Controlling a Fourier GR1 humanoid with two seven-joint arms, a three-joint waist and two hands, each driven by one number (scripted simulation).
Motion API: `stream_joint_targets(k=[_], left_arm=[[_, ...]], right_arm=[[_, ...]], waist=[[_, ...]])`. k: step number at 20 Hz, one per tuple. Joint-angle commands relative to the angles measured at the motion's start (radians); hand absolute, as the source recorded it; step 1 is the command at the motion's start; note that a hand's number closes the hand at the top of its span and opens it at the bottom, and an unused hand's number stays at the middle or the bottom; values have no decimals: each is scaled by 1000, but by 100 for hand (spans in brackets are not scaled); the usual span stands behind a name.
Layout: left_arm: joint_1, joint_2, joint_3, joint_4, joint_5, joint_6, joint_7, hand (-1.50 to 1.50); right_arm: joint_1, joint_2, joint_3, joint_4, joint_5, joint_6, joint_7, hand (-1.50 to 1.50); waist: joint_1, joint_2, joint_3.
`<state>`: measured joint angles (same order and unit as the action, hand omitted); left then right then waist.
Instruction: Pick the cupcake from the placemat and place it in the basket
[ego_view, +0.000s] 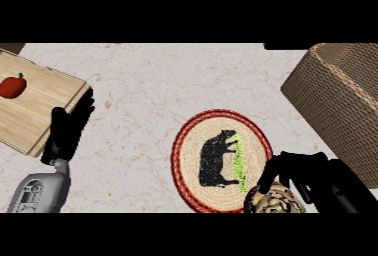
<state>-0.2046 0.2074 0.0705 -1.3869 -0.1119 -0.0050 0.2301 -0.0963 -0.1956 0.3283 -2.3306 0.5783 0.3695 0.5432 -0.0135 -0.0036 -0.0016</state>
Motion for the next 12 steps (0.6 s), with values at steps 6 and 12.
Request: stream_joint_targets(k=[6,12], left_arm=[[20,1,-5,-23,-7,-5,-18,0],[1,-9,-16,-45,-10,-3,38,0]], right_arm=[[-388,46,-296,-131,-270,178,400,150],[-688,-95,-545,44,-459,194,556,150]], waist=[[9,-4,-1],[4,-7,-1]])
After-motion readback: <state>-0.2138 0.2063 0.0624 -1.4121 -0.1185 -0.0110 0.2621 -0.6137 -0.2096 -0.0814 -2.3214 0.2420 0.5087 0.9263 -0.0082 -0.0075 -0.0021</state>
